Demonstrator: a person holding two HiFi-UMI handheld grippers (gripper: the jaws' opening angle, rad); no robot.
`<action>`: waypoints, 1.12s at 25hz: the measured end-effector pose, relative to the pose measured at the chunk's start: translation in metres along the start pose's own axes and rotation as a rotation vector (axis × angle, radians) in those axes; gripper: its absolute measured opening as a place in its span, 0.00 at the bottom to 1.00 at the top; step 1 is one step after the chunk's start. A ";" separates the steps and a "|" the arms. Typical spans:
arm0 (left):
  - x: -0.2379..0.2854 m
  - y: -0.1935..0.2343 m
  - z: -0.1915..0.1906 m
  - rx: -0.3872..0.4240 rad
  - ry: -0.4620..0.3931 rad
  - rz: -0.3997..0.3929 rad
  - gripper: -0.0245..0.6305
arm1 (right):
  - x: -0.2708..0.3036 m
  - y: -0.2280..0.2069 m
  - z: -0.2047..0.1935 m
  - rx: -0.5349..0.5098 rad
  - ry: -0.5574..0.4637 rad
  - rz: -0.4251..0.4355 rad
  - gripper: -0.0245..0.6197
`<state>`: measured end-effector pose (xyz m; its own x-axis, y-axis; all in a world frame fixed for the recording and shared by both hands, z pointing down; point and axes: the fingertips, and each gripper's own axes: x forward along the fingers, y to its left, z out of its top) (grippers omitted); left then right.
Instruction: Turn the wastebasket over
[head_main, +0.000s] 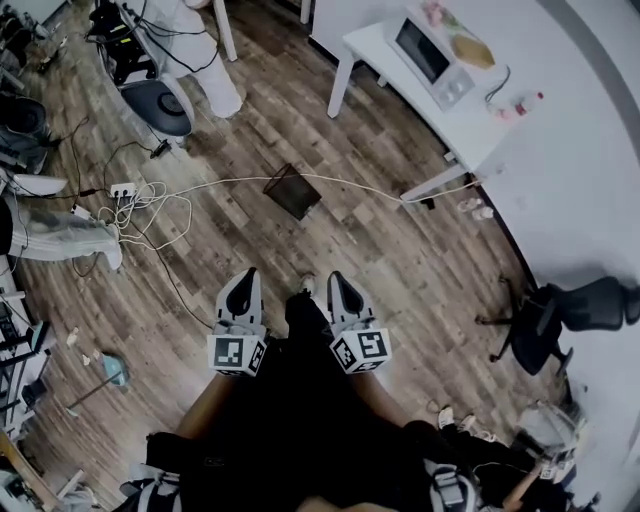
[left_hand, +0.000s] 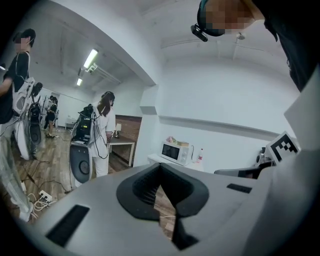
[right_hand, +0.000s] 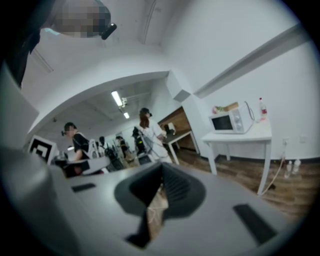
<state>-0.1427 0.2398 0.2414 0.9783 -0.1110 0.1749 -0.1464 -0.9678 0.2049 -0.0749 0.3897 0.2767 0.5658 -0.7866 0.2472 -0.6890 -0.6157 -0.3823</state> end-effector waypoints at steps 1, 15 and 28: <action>0.010 -0.001 0.002 0.000 0.004 0.002 0.09 | 0.008 -0.007 0.004 0.004 0.001 0.004 0.09; 0.096 -0.002 0.020 -0.018 0.006 0.038 0.09 | 0.075 -0.071 0.036 0.027 0.038 0.022 0.09; 0.170 0.073 0.028 -0.087 -0.007 0.081 0.09 | 0.174 -0.072 0.054 -0.044 0.097 0.035 0.09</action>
<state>0.0172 0.1443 0.2588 0.9636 -0.1903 0.1877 -0.2374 -0.9321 0.2735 0.0977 0.2997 0.2990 0.4957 -0.8074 0.3201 -0.7280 -0.5872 -0.3538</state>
